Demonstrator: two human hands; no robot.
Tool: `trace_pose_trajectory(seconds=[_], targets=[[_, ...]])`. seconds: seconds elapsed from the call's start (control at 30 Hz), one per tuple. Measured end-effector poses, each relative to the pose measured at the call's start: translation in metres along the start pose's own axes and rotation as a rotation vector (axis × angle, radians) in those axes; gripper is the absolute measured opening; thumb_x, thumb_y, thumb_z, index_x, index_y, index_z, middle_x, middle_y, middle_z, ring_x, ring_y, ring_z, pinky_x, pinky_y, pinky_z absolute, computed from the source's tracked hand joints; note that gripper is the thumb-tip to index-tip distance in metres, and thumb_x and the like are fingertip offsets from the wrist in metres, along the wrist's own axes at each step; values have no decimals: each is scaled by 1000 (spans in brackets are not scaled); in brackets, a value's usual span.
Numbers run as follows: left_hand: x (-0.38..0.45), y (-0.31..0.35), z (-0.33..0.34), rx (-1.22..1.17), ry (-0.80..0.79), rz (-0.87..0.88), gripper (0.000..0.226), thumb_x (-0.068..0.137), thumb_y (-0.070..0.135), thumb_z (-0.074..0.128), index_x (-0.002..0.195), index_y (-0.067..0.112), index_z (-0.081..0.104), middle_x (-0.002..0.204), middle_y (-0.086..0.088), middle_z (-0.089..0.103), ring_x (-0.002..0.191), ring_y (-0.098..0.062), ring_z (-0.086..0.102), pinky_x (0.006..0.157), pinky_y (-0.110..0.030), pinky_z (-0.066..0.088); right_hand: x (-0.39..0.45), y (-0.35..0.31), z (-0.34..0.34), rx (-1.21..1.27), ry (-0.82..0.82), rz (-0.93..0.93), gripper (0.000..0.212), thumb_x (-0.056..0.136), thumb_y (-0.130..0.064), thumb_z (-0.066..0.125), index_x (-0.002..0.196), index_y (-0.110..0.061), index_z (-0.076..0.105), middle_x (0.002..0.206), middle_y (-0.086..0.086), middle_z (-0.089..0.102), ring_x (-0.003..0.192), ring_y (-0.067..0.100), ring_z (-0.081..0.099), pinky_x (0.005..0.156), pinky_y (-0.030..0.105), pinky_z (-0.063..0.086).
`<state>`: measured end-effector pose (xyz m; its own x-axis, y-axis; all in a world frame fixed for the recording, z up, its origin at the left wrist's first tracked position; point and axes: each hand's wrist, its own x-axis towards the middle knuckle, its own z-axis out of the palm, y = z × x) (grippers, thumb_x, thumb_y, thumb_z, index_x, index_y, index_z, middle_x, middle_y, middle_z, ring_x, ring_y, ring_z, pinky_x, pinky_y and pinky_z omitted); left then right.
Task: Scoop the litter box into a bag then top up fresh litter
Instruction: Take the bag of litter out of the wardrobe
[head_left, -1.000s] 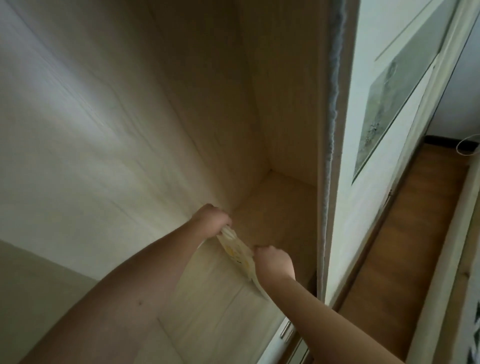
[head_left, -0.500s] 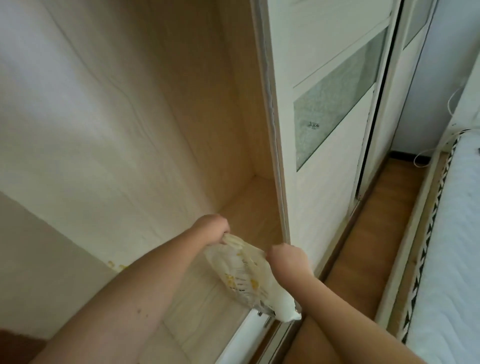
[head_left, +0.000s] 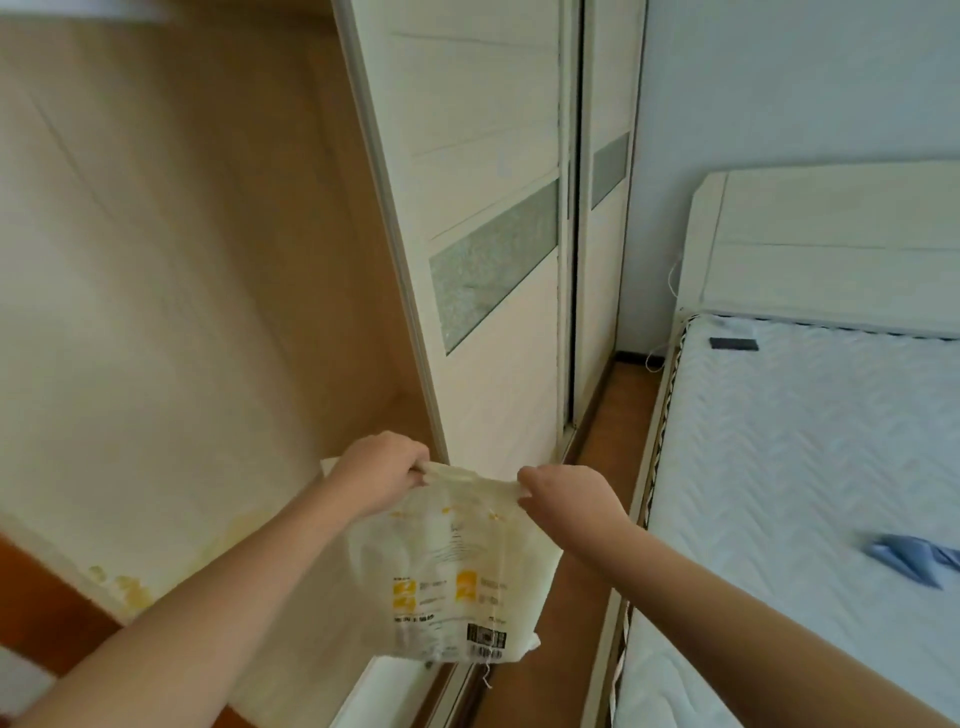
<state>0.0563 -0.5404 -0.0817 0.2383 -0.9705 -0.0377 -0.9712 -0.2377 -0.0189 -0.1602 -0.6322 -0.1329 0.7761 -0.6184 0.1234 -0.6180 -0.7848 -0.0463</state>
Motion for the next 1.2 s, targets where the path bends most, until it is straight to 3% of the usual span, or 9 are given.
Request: trace_pose_trajectory(seconds=[0.13,0.27,0.37,0.43,0.47,0.57,0.77,1.03,1.2], targets=[[-19,34,-37,-12,138,101,13,96,34,55,92,28,66,96,10,67,83,-14,57,67,-29,39,-25,2,-39,18,138,17,23,98,-37,44,105,-19,55,91,-2,63,79,20,61,70,37,53],[-33,49,-67,20,297,237,15,96,32,54,98,27,69,101,9,70,95,-18,64,80,-33,49,-49,5,-71,-62,324,69,14,96,-33,52,90,-21,57,75,-6,59,65,15,57,59,32,50],[-43,54,-78,38,520,394,4,81,26,74,81,28,70,80,13,70,74,-11,65,67,-26,49,-71,2,-98,-98,424,102,23,69,-24,80,69,-26,57,55,-10,51,45,8,48,43,22,37],[-47,56,-80,32,577,481,27,58,25,90,64,31,64,60,18,62,54,-3,57,58,-22,44,-85,-2,-112,-159,455,125,32,53,-19,86,65,-28,57,52,-12,50,42,8,46,45,20,31],[-47,56,-81,24,580,492,32,54,26,92,61,32,62,57,19,59,52,-2,54,61,-22,41,-91,-3,-117,-187,469,142,34,51,-16,85,66,-28,58,54,-12,51,44,8,47,47,20,31],[-49,63,-86,-8,674,536,31,56,25,92,63,33,63,58,18,59,54,-4,55,70,-27,30,-109,-8,-131,-252,540,226,30,57,-12,80,71,-28,58,59,-12,52,52,11,49,54,23,36],[-61,102,-115,-132,884,664,19,70,21,85,72,28,67,64,12,63,58,-13,59,77,-32,33,-161,-19,-174,-379,638,407,34,59,-5,80,73,-24,57,61,-10,51,56,14,48,60,25,35],[-90,184,-163,-274,1008,926,5,82,25,70,77,23,71,67,9,67,59,-18,62,69,-34,43,-256,-26,-233,-505,613,653,22,75,-10,74,80,-26,60,66,-11,58,61,12,53,65,25,34],[-122,245,-176,-321,1037,1078,11,76,22,79,76,22,69,65,9,64,58,-19,60,65,-32,41,-330,-30,-258,-556,621,787,18,78,-11,71,81,-26,61,67,-9,58,62,14,54,65,28,40]])
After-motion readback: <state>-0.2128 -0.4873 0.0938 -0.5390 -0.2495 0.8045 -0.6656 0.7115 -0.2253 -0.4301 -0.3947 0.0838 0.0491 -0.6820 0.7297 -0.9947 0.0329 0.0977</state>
